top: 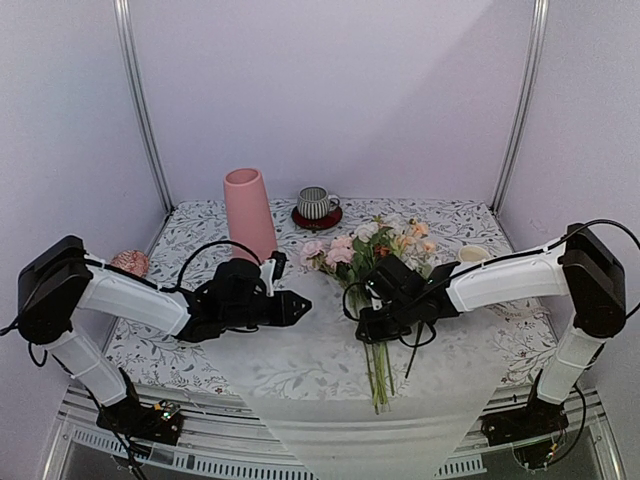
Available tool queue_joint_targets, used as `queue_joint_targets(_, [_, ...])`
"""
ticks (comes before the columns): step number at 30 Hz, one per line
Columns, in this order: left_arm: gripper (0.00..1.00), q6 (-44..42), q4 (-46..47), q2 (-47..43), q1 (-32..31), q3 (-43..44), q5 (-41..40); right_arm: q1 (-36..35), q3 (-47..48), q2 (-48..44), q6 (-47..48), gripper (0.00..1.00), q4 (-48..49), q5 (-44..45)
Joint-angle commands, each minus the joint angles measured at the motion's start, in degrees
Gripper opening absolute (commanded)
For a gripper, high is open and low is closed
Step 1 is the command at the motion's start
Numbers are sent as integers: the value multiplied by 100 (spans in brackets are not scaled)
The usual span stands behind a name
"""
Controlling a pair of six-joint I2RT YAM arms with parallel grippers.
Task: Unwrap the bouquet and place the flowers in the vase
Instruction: Pick up the fake flower from the flattened wrapping paper.
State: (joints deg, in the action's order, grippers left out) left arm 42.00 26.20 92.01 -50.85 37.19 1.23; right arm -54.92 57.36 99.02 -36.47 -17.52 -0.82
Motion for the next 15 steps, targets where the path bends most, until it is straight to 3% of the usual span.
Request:
queue_joint_targets(1, [30,-82,123,-241,109,-138,52,-69,165,238,-86,26,-230,102])
queue_joint_targets(15, [31,-83,136,-517,158,-294,107,-206,504,772,-171,23,-581,189])
